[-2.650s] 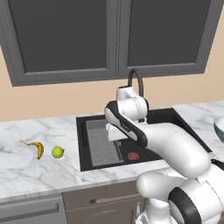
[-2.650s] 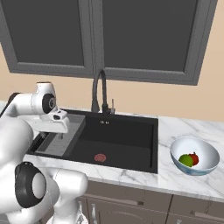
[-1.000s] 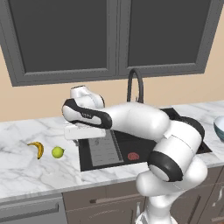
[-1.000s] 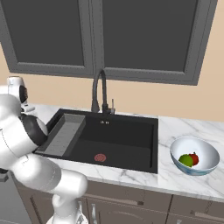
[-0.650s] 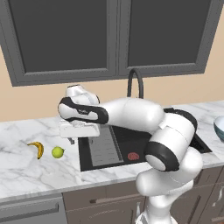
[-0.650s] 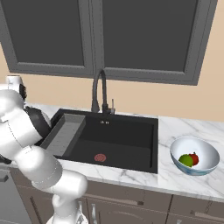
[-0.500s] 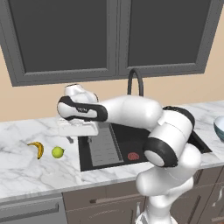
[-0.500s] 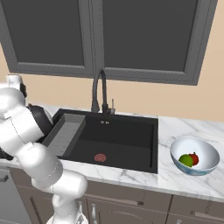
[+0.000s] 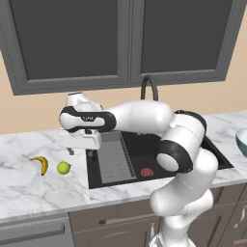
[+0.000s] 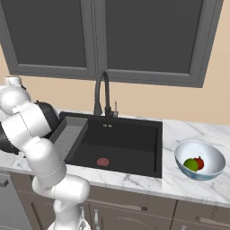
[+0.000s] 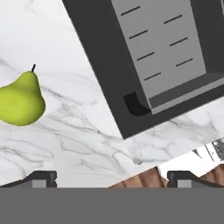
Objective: There is a mixed pile of frozen fruits and vegetables on the counter. Locate all the frozen vegetables and place the items in a bowl on the counter. Take all the frozen fruits and defrost them in a running sink.
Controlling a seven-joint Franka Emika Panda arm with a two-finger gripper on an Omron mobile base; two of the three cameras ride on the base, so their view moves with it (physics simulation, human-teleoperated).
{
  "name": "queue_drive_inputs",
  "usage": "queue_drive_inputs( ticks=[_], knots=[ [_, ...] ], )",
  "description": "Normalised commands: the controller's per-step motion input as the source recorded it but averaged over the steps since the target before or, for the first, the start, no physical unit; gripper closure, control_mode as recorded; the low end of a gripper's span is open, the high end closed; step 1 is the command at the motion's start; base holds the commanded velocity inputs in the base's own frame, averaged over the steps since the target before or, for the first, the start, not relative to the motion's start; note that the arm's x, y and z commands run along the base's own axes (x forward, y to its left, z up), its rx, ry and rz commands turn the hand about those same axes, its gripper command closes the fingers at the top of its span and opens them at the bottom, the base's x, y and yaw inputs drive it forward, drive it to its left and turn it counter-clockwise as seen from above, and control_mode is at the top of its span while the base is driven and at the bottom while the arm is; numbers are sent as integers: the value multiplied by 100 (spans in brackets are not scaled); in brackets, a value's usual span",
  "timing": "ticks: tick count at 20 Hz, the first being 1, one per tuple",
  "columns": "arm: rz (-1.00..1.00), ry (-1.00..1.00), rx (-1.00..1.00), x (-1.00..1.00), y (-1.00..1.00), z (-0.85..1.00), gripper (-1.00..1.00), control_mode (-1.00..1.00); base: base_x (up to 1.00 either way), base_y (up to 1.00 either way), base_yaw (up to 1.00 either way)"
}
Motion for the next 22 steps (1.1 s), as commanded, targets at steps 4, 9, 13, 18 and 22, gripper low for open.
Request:
queue_drive_inputs(
  ticks=[4, 9, 13, 18, 22],
  knots=[
    [-13, -8, 8, 0, 2, -11, -100, -100, 0, 0, 0],
    [-15, -9, 13, 0, 3, -10, -100, -100, 0, 0, 0],
    [-13, -5, 10, -2, 11, -11, -100, -100, 0, 0, 0],
    [0, 0, 0, 0, 2, 0, -100, -100, 0, 0, 0],
    [-1, 0, -2, 10, 12, -1, -100, -100, 0, 0, 0]
  ],
)
